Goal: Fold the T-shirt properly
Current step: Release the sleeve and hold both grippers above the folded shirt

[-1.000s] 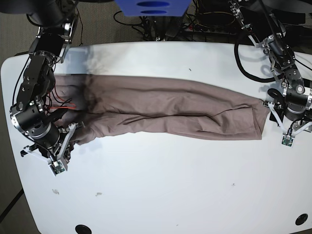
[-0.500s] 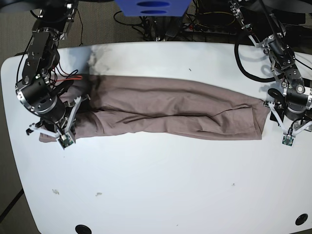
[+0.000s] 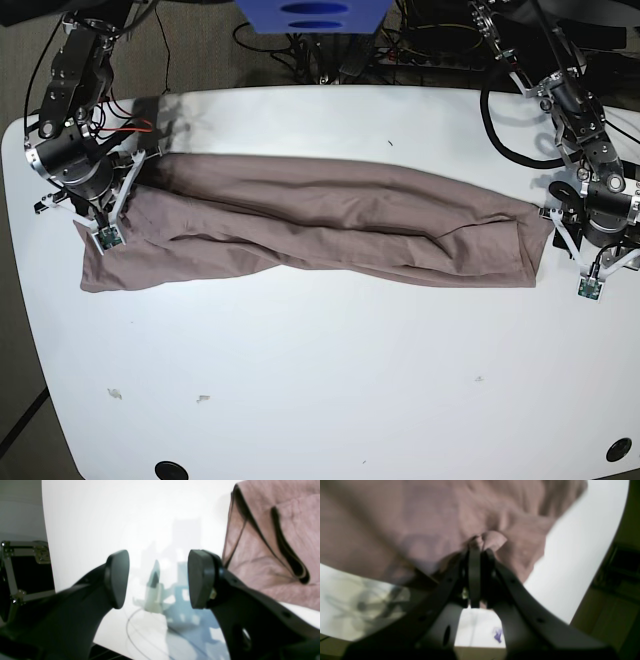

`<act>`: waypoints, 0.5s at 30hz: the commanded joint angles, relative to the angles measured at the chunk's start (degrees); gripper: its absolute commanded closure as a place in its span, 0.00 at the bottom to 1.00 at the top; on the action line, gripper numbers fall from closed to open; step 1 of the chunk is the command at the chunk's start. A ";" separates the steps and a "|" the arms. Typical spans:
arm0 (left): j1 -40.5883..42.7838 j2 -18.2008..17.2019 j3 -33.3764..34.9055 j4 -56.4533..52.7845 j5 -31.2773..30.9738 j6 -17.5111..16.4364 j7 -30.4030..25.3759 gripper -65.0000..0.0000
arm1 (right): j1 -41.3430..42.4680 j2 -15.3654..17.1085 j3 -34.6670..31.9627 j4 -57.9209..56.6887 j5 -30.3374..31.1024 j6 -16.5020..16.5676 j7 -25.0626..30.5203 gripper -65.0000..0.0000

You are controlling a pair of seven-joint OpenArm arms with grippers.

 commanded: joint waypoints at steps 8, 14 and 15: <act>0.05 -0.62 -0.32 0.83 0.30 0.31 -0.74 0.45 | 0.68 0.57 0.48 0.94 0.40 -0.05 1.90 1.00; 1.01 -0.62 -0.32 0.83 0.21 0.31 -0.74 0.45 | 0.77 0.57 0.48 0.76 0.40 -0.05 1.90 1.00; 1.01 -0.62 -0.32 0.83 0.21 0.31 -0.74 0.45 | 0.77 0.57 0.48 0.67 0.40 -0.05 1.90 1.00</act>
